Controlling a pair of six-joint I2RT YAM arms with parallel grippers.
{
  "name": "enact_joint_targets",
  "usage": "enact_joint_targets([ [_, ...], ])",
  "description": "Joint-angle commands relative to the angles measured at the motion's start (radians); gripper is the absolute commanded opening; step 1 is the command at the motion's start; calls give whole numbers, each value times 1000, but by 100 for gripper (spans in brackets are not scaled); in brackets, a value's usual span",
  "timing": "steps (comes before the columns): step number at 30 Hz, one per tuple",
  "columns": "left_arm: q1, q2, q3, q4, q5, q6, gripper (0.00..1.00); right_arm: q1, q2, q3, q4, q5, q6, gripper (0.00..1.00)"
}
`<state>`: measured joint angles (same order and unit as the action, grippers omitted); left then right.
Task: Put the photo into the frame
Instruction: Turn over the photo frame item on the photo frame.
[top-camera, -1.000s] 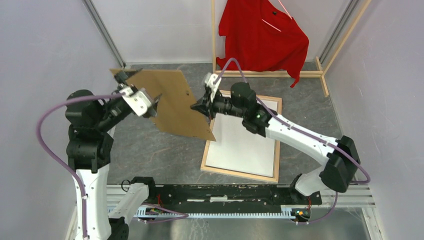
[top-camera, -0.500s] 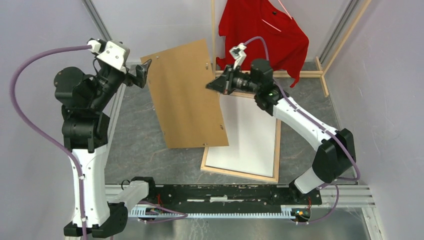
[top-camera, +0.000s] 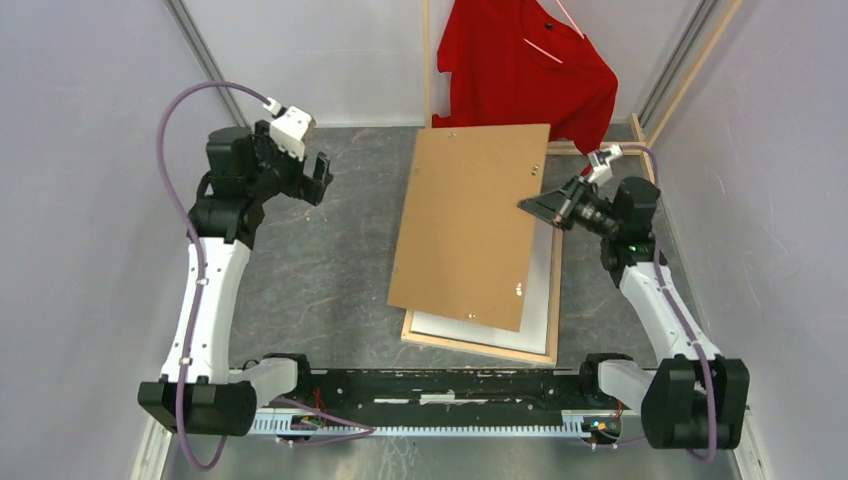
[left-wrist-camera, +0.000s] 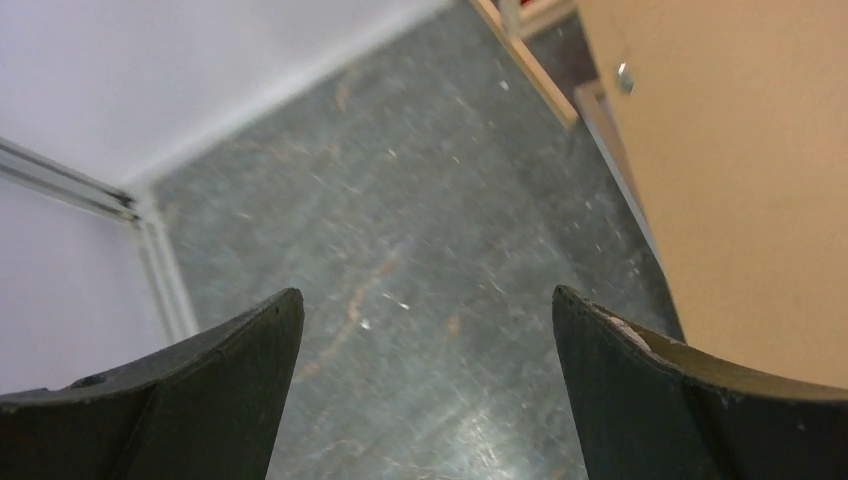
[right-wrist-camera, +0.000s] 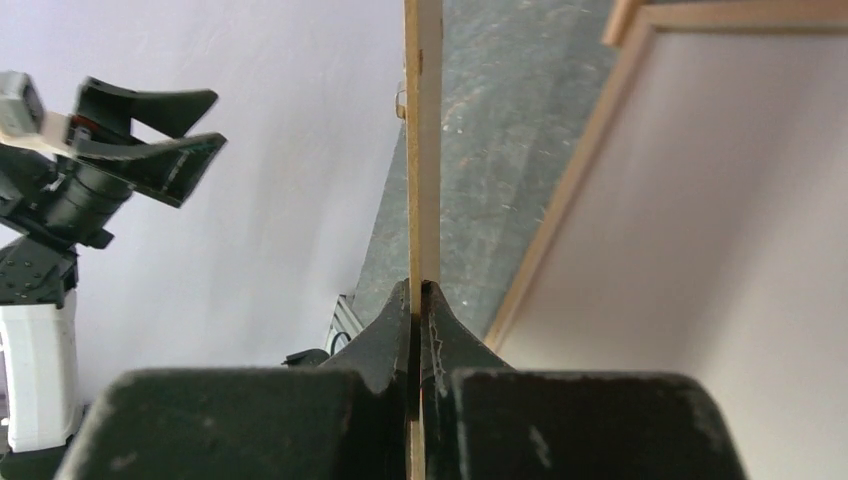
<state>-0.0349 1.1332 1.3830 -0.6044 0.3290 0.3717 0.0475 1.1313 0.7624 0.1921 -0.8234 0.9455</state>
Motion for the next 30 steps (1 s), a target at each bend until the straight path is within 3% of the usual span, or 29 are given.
enact_joint_targets([
  [1, -3, 47, -102, 1, 105, -1, 100, -135, -89, -80, -45, -155, -9, 0],
  [6, -59, 139, -226, 83, 165, 57, 100, -224, -141, -157, -71, -196, -35, 0],
  [10, -117, 205, -307, 197, 145, 94, 100, -246, -134, -107, -225, -212, -127, 0],
  [17, -158, 351, -333, 296, 188, 118, 100, -256, -127, -76, -335, -188, -171, 0],
  [20, -171, 398, -324, 302, 209, 117, 100, -256, -84, -49, -457, -168, -277, 0],
  [23, -178, 422, -327, 302, 224, 125, 100, -267, -51, -18, -553, -151, -356, 0],
  [30, -198, 436, -373, 331, 236, 144, 100, -270, -8, 22, -606, -128, -390, 0],
])
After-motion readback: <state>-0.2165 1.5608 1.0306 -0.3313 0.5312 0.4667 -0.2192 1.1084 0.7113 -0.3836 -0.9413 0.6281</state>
